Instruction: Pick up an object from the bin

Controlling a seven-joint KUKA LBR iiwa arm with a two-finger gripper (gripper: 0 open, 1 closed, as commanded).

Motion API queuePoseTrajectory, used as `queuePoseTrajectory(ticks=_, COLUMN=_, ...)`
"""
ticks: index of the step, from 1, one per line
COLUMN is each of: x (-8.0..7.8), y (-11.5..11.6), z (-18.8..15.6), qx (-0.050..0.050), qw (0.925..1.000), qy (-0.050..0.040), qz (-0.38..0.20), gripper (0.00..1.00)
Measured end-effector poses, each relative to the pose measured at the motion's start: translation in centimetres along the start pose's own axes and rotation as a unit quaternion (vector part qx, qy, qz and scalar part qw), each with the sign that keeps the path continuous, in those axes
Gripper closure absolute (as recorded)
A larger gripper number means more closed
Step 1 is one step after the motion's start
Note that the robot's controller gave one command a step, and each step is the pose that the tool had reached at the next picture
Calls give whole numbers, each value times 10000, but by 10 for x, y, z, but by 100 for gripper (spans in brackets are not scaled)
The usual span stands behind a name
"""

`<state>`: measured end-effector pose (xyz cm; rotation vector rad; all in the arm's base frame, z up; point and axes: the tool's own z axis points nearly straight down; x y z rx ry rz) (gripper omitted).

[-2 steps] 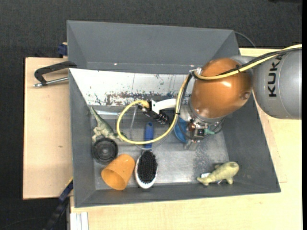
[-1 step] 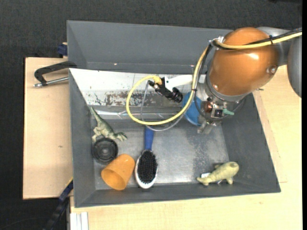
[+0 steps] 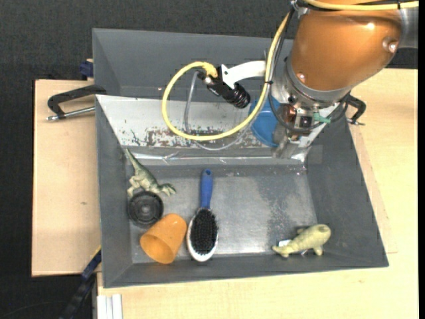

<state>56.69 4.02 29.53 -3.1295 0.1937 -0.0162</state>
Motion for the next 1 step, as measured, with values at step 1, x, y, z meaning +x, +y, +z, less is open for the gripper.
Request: queuePoseTrajectory(ticks=1, x=-20, y=16, z=137, qx=-39, qw=9996, qy=-104, qz=-262, gripper=100)
